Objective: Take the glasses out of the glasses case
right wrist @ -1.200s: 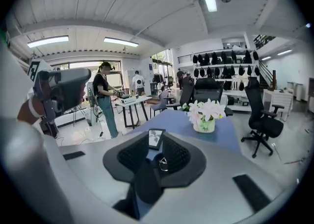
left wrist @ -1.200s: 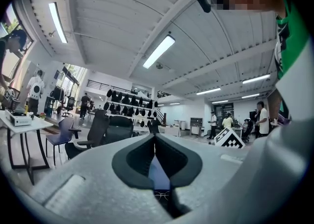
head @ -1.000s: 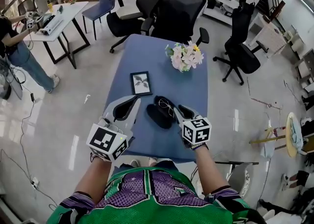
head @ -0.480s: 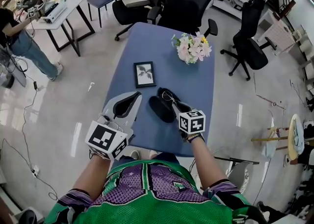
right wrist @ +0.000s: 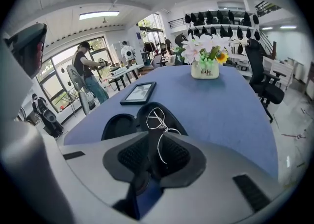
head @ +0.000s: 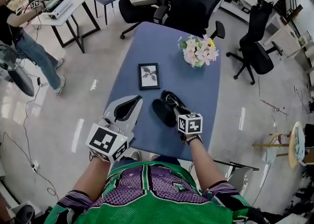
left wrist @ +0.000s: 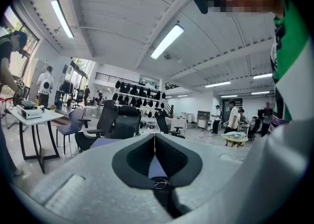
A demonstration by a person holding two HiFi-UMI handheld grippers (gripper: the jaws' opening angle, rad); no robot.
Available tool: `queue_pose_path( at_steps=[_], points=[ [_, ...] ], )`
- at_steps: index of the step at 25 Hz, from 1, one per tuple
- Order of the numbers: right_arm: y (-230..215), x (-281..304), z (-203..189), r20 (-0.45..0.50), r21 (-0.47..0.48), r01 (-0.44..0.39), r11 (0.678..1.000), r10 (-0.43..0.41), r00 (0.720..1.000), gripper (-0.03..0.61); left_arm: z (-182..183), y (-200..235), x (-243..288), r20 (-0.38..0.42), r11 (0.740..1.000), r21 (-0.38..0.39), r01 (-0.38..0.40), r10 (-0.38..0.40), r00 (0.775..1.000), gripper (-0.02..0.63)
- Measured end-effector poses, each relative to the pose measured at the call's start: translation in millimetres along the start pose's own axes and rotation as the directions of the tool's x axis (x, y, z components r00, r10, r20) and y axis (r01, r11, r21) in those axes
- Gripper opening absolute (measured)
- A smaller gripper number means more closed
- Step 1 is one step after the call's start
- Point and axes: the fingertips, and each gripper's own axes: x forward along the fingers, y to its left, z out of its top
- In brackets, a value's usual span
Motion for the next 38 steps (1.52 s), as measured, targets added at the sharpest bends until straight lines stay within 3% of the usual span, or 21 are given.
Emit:
queue_pose_path(
  at_steps=[10,20,30,38],
  points=[
    [-14,14,-6,-0.128,-0.053,0.105,0.993,-0.111,0.985,0.075,-6,7,5,-0.020,1.000,-0.003,-0.011,0.011,1.000,0.017],
    [-9,27,-7,-0.253,-0.164,0.086,0.983,-0.126,0.959,0.063,-9,18,5,-0.010,0.999,-0.019,-0.031,0.031,0.999,0.017],
    [-8,28,-7,-0.214,-0.231,0.111,0.967,-0.161,0.963,0.051,-9,22,-3,-0.002,0.998,-0.033,-0.045,0.045,0.999,0.017],
    [-8,27,-6,-0.184,-0.231,0.106,0.967,-0.150,0.971,0.023,-6,21,-10,0.004,0.998,-0.022,-0.056,0.056,0.998,0.017]
  ],
)
